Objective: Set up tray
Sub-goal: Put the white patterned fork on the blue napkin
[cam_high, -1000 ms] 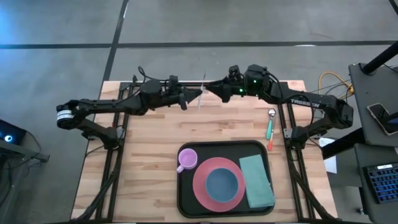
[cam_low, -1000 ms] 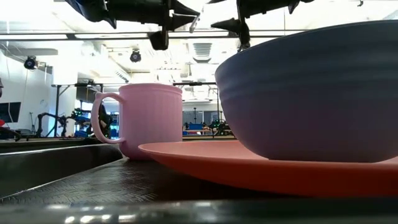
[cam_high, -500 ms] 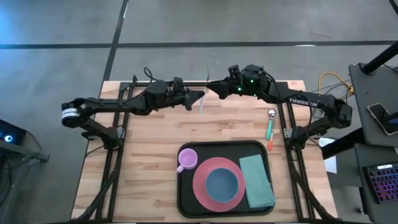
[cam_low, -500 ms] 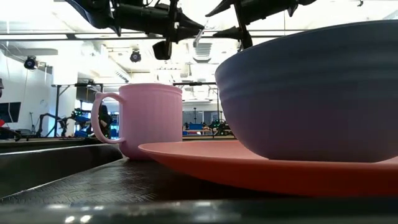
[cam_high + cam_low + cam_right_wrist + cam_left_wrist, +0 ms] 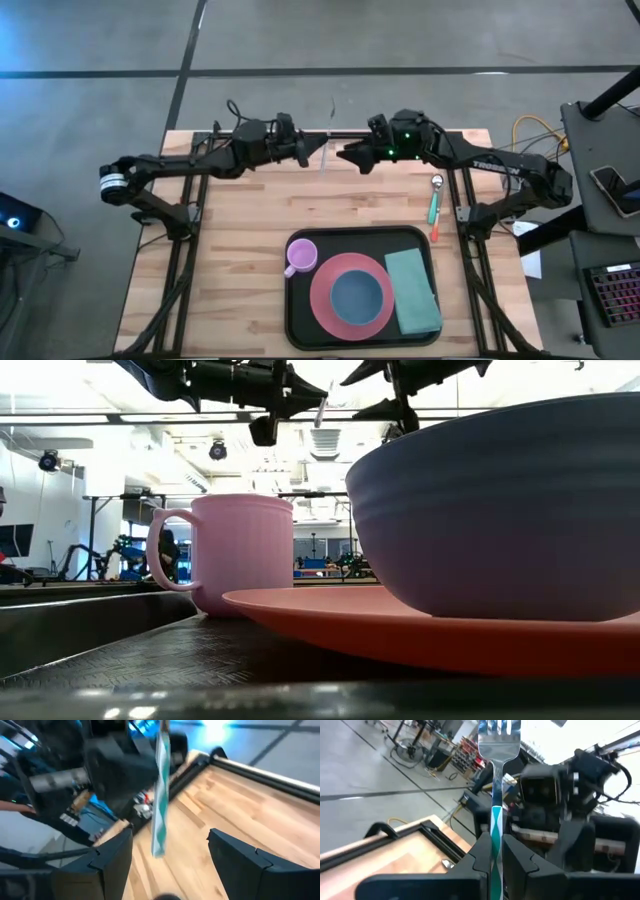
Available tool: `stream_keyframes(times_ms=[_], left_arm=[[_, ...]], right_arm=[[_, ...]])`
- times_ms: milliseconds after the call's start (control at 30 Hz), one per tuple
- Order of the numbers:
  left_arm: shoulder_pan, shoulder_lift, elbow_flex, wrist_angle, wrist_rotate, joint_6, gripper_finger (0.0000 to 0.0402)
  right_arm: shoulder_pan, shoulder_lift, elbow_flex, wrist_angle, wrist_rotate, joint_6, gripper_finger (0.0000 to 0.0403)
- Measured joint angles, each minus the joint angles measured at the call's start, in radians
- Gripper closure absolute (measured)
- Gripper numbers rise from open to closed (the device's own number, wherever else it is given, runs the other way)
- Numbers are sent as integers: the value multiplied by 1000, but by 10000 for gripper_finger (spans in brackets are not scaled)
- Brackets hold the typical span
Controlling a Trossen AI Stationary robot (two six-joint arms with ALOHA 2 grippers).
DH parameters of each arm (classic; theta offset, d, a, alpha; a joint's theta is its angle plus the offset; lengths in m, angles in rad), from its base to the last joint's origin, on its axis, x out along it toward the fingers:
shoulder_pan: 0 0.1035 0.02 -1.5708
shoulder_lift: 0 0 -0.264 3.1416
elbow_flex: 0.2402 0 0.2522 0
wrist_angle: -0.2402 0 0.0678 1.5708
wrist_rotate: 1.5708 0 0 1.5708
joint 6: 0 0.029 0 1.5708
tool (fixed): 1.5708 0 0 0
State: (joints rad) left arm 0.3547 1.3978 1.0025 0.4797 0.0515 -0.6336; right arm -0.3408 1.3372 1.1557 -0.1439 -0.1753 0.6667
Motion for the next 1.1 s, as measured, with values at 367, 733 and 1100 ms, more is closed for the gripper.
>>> stream_keyframes(times_ms=[367,733,1100], left_arm=[[15,70,99,-44,69,8,394],[15,120,174,-139,46,57,394],[15,120,173,-166,-7,83,394]], right_arm=[[52,28,0,20,81,20,158],[82,24,0,-73,235,95,159],[98,27,0,-58,340,142,166]])
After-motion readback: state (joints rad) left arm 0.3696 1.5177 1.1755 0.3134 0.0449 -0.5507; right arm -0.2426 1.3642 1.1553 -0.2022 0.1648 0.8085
